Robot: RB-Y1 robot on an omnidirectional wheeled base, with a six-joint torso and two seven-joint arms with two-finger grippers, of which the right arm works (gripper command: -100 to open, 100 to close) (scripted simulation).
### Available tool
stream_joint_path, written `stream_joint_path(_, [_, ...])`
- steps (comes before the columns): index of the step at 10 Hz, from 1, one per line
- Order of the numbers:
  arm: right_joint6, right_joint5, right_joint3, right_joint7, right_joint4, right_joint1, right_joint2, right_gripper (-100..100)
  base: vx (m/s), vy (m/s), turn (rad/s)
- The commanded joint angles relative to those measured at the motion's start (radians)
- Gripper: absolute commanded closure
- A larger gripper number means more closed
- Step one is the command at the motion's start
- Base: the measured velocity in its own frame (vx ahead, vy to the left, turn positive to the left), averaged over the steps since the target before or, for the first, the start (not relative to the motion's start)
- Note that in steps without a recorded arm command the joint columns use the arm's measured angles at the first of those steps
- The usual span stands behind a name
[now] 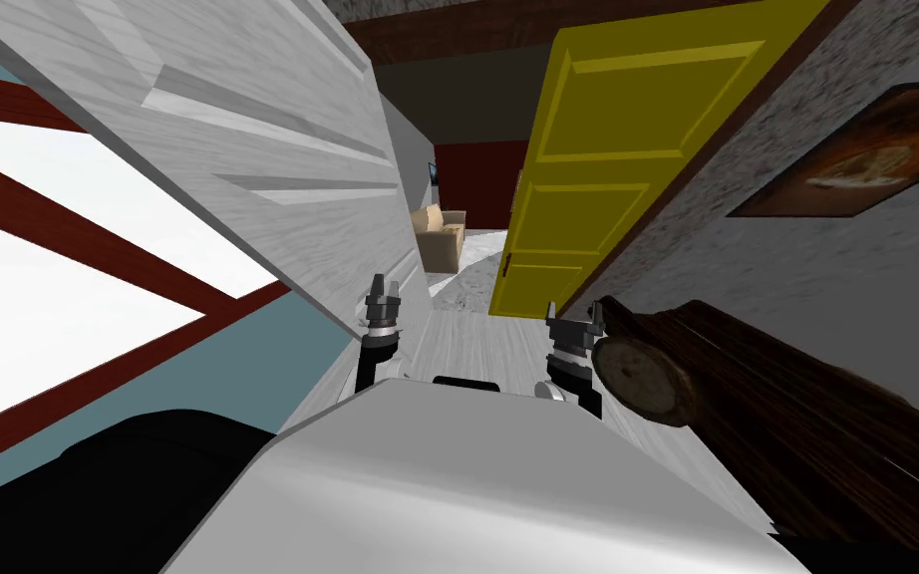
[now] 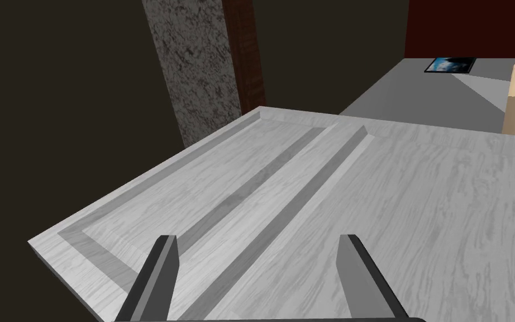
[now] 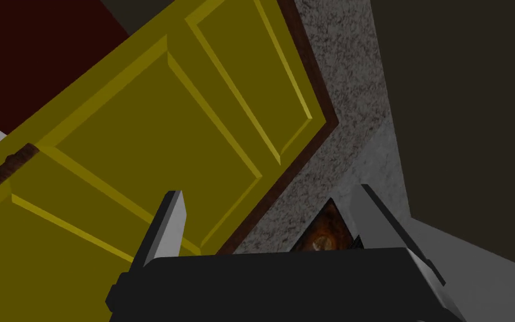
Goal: Pull the door open
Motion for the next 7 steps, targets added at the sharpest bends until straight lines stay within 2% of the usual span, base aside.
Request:
stream_joint_path(1, [-0.012,-0.022,0.001,-0.03,0.025,0.003,-0.006,-100,0.079,-0.023,0.182])
stream_joint_path(3, [-0.033,-0.049,0.003,-0.067,0.061,0.009,-0.014,-100,0.096,-0.023,0.128])
stream_joint_path(7, [-0.075,-0.107,0.008,-0.144,0.136,0.022,-0.031,-100,0.093,-0.027,0.191])
